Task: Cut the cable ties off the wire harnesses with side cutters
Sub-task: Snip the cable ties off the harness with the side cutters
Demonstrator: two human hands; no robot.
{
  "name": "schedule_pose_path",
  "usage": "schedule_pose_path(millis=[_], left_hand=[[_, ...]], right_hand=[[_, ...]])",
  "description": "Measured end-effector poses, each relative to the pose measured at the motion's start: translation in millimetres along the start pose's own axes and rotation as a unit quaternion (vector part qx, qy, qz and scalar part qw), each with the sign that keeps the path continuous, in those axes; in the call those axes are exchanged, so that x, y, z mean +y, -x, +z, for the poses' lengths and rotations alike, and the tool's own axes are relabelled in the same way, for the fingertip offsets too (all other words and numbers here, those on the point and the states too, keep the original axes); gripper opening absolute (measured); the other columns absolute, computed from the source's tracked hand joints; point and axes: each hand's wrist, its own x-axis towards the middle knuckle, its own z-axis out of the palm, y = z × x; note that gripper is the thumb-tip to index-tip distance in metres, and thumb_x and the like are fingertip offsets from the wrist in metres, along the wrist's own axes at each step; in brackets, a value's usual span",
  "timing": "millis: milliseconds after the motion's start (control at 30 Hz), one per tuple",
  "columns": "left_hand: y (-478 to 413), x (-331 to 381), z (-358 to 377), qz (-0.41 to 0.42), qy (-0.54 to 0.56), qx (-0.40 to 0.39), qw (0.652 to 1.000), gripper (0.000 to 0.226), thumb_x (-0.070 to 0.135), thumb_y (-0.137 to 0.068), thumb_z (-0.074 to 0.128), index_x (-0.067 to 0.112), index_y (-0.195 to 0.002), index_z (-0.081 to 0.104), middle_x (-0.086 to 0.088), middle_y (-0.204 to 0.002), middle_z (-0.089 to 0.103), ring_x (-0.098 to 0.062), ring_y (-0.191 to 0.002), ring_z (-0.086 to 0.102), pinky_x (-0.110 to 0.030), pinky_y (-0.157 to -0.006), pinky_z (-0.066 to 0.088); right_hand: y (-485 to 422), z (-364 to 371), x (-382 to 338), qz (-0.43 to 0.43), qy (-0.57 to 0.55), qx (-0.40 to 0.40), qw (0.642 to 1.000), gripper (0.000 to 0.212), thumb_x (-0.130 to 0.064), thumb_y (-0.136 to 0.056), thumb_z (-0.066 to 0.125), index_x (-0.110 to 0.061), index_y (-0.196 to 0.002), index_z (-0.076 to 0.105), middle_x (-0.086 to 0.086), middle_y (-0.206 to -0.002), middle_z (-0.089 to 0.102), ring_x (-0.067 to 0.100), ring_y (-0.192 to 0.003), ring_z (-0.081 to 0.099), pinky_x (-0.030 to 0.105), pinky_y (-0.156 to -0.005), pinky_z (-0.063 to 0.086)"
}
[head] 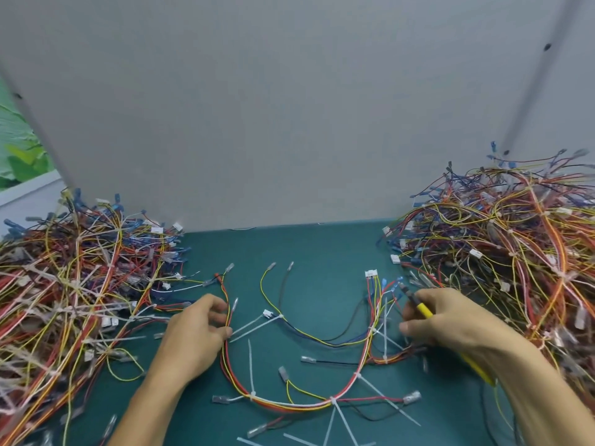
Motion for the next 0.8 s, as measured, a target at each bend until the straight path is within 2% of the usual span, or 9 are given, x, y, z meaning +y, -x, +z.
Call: schedule_pose_path(millis=[67,167,267,433,567,700,800], left_hand=[[-0.4,-0.1,0.2,-0.003,-0.006,0.0,1.0,0.03,0.013,-0.077,0.077,0.031,-0.091,0.057,0.018,-0.084,0.064,0.001,-0.072,0.061,-0.023,-0.068,0.042],[-0.1,1.3,2.5,-0.003,-0.012,0.001,1.0,0.031,0.01,-0.074,0.079,0.027,-0.09,0.06,0.013,-0.081,0.066,-0.002,-0.069,0.062,-0.022,-0.068,0.042],[-0.1,2.6,5.5,0.005,-0.018,0.011,1.0,0.03,0.009,-0.073,0.08,0.027,-0.088,0.06,0.013,-0.079,0.066,-0.001,-0.069,0.061,-0.02,-0.066,0.041],[-1.8,1.5,6.1,0.006,-0.009,0.025,1.0,0.03,0.012,-0.073,0.081,0.029,-0.084,0.06,0.014,-0.077,0.066,-0.001,-0.069,0.062,-0.016,-0.063,0.039],[-0.1,5.5,1.3,0.008,-0.021,0.044,0.999,0.02,0.022,-0.078,0.078,0.027,-0.087,0.061,0.015,-0.08,0.066,-0.004,-0.074,0.062,-0.027,-0.071,0.044],[11.4,22.9,-12.7,0.078,-0.045,0.155,0.984,0.012,0.02,-0.082,0.073,0.018,-0.091,0.067,0.008,-0.079,0.064,-0.014,-0.074,0.058,-0.028,-0.072,0.041],[30.1,49.5,-13.7,0.176,-0.009,0.183,0.967,0.01,0.015,-0.08,0.075,0.018,-0.087,0.069,0.011,-0.079,0.064,-0.003,-0.071,0.058,-0.019,-0.068,0.04]], right_hand=[[-1.1,1.0,1.4,0.007,0.024,-0.016,1.0,0.019,-0.01,-0.073,0.08,-0.005,-0.081,0.064,0.005,-0.063,0.067,0.018,-0.059,0.068,0.033,-0.065,0.058],[-1.9,1.4,3.5,0.03,0.101,-0.02,0.994,0.023,-0.02,-0.068,0.082,-0.01,-0.075,0.063,-0.002,-0.057,0.065,0.009,-0.05,0.059,0.026,-0.058,0.049],[-1.1,0.5,4.2,0.053,0.149,-0.014,0.987,0.025,-0.026,-0.065,0.081,-0.011,-0.072,0.063,-0.002,-0.058,0.064,0.011,-0.054,0.058,0.027,-0.059,0.05],[3.9,-0.7,5.2,0.059,0.104,-0.067,0.991,0.023,-0.018,-0.07,0.08,-0.015,-0.067,0.057,-0.003,-0.046,0.059,0.011,-0.04,0.052,0.016,-0.042,0.039],[5.9,-4.3,4.5,0.035,0.093,-0.058,0.993,0.022,-0.019,-0.074,0.079,-0.014,-0.069,0.058,-0.004,-0.048,0.059,0.009,-0.042,0.052,0.016,-0.043,0.038],[5.4,-4.2,0.4,-0.041,0.128,0.02,0.991,0.025,-0.026,-0.069,0.081,-0.015,-0.071,0.058,-0.007,-0.056,0.055,0.005,-0.049,0.047,0.021,-0.051,0.039],[7.2,2.1,-5.1,-0.065,0.133,0.002,0.989,0.023,-0.023,-0.068,0.08,-0.016,-0.072,0.058,-0.006,-0.06,0.057,0.007,-0.054,0.05,0.026,-0.058,0.044]])
